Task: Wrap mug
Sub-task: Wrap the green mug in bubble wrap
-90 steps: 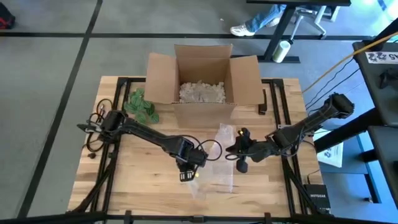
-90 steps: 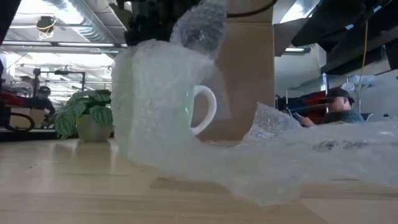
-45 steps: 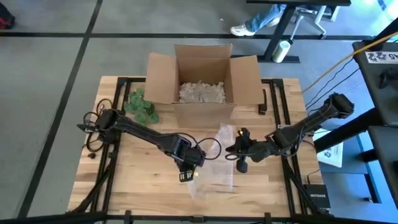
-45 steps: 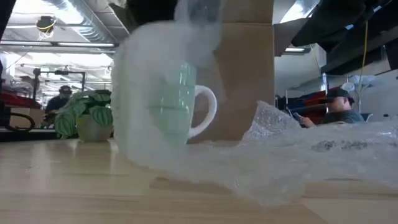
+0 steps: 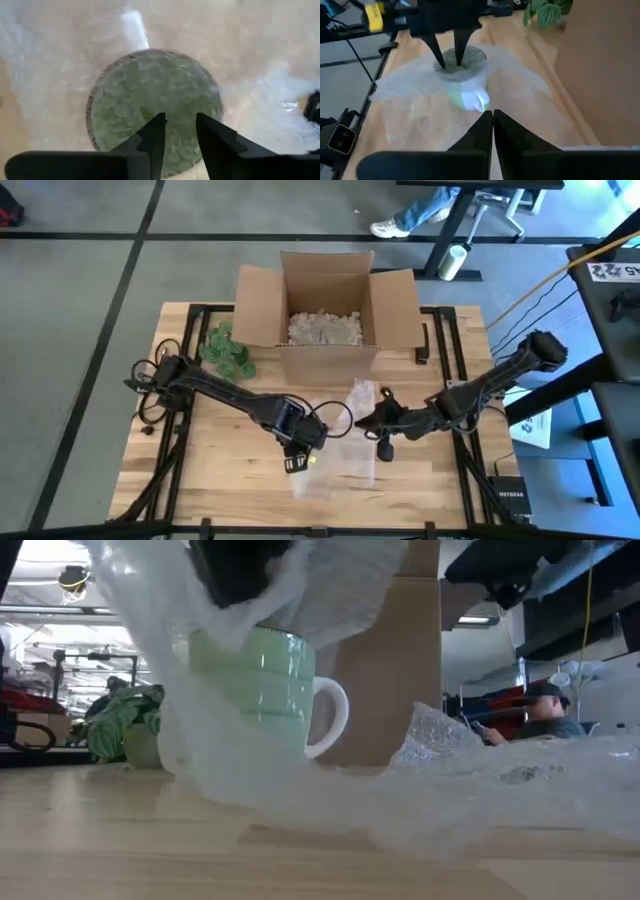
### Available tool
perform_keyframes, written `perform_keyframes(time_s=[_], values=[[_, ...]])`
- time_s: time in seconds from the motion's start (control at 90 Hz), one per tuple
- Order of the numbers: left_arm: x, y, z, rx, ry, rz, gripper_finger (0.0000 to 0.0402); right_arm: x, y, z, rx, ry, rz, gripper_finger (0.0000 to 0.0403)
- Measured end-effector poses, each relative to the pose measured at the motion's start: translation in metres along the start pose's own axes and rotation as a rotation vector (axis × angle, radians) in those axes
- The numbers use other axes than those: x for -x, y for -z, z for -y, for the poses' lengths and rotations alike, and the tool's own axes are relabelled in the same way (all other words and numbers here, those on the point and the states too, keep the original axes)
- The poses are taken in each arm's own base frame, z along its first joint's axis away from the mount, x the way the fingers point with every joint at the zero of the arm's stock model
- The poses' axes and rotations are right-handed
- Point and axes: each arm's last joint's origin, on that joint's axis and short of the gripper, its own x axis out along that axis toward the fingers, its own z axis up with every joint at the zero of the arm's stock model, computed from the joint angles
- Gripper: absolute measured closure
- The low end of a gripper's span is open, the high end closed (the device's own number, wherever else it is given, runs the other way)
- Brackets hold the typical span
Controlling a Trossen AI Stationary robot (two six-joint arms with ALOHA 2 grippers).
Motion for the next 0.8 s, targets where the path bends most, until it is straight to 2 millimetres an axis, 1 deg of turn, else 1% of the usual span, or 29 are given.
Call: perform_keyframes(time_s=[0.289, 0.433, 0.556, 0.667, 0.8], values=[[0.019, -0.005, 0.004, -0.029, 0.012, 0.020, 0.0309, -0.010, 0.007, -0.001, 0.020, 0.020, -0.034, 0.0402], [0.028, -0.012, 0.003, -0.073, -0.035, 0.091, 0.0309, -0.011, 0.008, -0.002, 0.021, 0.022, -0.035, 0.0402], [0.027, -0.015, -0.004, -0.073, -0.056, 0.098, 0.0309, -0.011, 0.008, -0.001, 0.021, 0.028, -0.033, 0.0402], [0.022, -0.015, -0.012, -0.059, -0.074, 0.070, 0.0309, -0.011, 0.008, -0.001, 0.021, 0.028, -0.033, 0.0402], [0.013, -0.012, -0.016, -0.048, -0.069, 0.043, 0.0309, -0.011, 0.008, -0.001, 0.025, 0.030, -0.034, 0.0402]])
